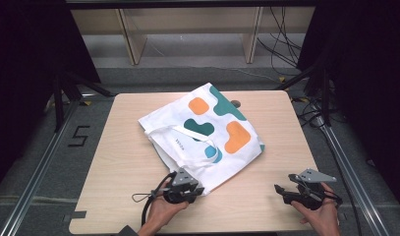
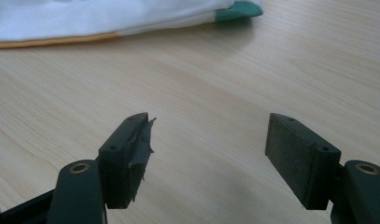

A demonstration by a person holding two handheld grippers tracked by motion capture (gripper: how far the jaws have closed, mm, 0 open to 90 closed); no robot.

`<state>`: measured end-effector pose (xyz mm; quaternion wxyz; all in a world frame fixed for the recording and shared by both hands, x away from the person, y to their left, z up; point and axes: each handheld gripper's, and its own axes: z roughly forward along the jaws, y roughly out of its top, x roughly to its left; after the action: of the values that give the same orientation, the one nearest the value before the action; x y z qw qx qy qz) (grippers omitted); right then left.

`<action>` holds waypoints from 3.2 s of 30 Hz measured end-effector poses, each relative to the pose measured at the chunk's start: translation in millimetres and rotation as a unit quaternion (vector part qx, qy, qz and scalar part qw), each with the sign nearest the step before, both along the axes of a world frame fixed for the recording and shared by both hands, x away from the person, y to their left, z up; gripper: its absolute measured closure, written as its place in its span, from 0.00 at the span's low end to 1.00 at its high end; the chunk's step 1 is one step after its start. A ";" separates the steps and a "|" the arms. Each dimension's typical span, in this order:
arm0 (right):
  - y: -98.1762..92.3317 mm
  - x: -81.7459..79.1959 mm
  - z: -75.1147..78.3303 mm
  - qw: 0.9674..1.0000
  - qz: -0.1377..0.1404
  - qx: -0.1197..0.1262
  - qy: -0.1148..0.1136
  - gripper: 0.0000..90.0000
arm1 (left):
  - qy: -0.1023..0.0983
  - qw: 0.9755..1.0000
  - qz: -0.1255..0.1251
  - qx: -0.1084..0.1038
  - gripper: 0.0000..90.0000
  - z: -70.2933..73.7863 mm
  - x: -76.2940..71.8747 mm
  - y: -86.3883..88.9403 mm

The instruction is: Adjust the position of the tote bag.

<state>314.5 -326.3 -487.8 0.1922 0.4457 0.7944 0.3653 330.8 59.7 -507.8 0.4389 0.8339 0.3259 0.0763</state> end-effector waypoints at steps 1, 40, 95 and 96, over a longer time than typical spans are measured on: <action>-0.2 -0.3 0.4 1.000 0.000 -0.001 0.001 0.36 | -0.001 1.000 -0.001 0.000 0.86 -0.1 -0.1 -5.8; 54.0 9.8 15.9 0.996 0.081 0.030 -0.004 0.31 | -0.036 0.995 0.087 0.025 0.33 25.6 -8.5 78.3; 31.6 20.5 16.6 0.992 0.091 -0.091 -0.004 0.89 | -0.035 0.984 0.143 0.101 0.33 -8.6 51.7 97.7; 30.0 22.3 16.1 0.991 0.095 -0.097 -0.012 0.88 | -0.039 0.986 0.132 0.095 0.36 -8.8 53.3 97.3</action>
<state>336.8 -296.2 -471.8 0.2088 0.3431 0.8622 0.3088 384.1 157.1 -516.6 0.3559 0.8178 0.4072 0.1969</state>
